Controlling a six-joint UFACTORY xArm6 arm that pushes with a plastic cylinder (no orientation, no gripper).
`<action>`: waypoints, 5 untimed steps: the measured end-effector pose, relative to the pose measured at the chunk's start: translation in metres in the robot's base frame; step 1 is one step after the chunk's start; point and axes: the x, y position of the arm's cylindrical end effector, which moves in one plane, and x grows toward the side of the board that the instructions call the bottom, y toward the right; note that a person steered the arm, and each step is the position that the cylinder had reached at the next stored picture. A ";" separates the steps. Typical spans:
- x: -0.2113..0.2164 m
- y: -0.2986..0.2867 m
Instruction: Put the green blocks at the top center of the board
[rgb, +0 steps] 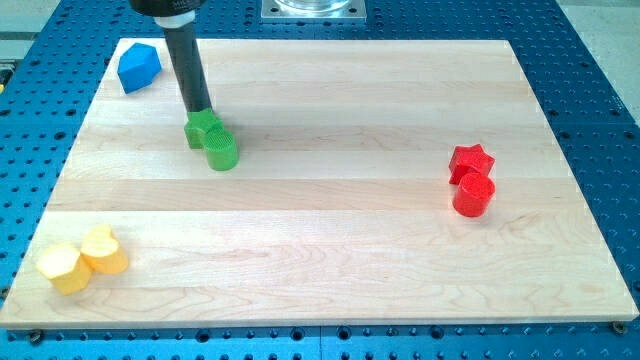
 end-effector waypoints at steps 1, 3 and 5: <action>0.021 -0.043; 0.086 -0.053; 0.056 0.001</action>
